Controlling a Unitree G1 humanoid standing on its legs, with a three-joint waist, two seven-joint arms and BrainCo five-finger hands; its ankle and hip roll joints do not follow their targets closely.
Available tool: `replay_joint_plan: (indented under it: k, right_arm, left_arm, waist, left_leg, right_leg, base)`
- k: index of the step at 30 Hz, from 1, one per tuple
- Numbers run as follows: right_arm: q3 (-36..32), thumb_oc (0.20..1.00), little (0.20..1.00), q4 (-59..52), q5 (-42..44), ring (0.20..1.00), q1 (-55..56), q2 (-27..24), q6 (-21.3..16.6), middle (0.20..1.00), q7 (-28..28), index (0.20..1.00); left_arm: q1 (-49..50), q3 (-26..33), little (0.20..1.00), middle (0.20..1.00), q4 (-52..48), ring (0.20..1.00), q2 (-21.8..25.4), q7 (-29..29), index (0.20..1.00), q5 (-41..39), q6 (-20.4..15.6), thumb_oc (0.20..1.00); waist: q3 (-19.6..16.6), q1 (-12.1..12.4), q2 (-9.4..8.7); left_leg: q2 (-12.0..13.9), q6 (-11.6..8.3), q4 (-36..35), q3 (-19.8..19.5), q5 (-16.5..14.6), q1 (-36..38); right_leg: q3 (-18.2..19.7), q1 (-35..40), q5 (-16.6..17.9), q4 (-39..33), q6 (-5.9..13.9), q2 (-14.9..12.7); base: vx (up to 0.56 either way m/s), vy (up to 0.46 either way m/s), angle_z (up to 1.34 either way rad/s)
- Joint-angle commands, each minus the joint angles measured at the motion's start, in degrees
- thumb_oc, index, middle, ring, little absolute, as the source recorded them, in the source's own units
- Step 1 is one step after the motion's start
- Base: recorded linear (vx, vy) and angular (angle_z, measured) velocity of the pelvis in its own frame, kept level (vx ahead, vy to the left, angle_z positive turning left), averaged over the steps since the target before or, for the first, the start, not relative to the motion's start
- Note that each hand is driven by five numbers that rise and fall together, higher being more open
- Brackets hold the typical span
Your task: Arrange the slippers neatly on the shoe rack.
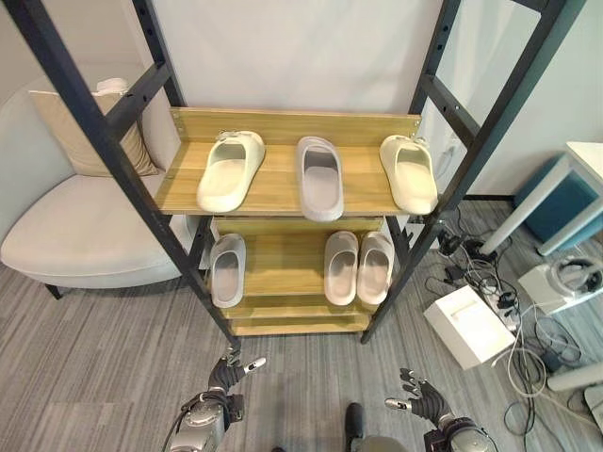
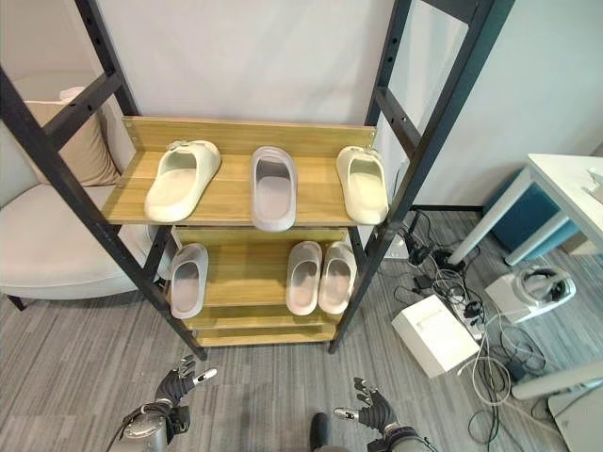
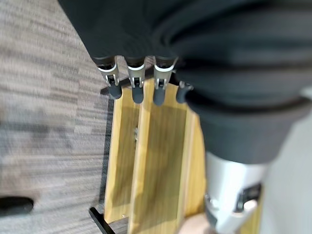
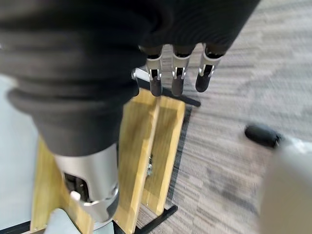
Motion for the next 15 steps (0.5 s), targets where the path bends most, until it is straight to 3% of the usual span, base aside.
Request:
replay_joint_plan:
  k: [1, 6, 8, 15]
  right_arm:
    - [-3.3, 1.0, 1.0, -2.8, 1.3, 1.0, -0.6, -3.1, -2.3, 1.0, -0.8, 1.0]
    - [-3.7, 1.0, 1.0, -1.9, 0.8, 1.0, -1.1, -2.5, -1.9, 1.0, -0.6, 1.0]
    - [-3.7, 1.0, 1.0, -1.5, 0.9, 1.0, -1.6, -1.6, -1.9, 1.0, -0.4, 1.0]
    - [-1.4, 1.0, 1.0, -1.1, -0.6, 1.0, -4.5, -0.1, -2.3, 1.0, -0.4, 1.0]
  left_arm:
    - [-4.3, -0.5, 1.0, 1.0, -0.5, 1.0, -0.6, 0.8, 1.0, -0.3, -1.7, 1.0]
    - [-3.0, 0.0, 1.0, 1.0, 0.1, 1.0, -0.4, 0.1, 1.0, -0.6, -1.6, 1.0]
    - [-2.3, 0.7, 1.0, 1.0, 1.0, 1.0, 0.0, -0.2, 1.0, -0.7, -1.7, 1.0]
    - [-2.7, 1.2, 1.0, 1.0, 1.0, 1.0, 1.5, 0.2, 1.0, 0.1, -2.2, 1.0]
  waist:
    - [1.4, 0.0, 3.5]
    - [0.5, 0.1, 3.42]
    - [0.5, 0.8, 2.57]
    - [1.8, 2.4, 0.99]
  left_leg:
    - [7.3, -2.46, -15.3, 2.4, 12.5, -2.1]
    - [5.7, -1.44, -15.1, 2.7, 10.0, -0.5]
    - [4.4, -0.28, -13.7, 3.5, 7.7, -0.3]
    - [2.5, 1.79, -12.2, 6.0, 4.9, -0.5]
  right_leg:
    - [-0.8, 4.1, -8.8, 4.9, 7.71, -0.9]
    - [0.6, 5.0, -9.1, 5.0, 8.45, -2.7]
    - [2.0, 5.0, -8.4, 4.9, 9.34, -4.4]
    - [2.8, 1.2, -4.3, 8.8, 11.67, -7.1]
  base:
    - [0.18, 0.089, 0.29]
    - [0.15, 0.156, -0.14]
    - [0.13, 0.238, -0.09]
    - [0.02, 0.154, -0.24]
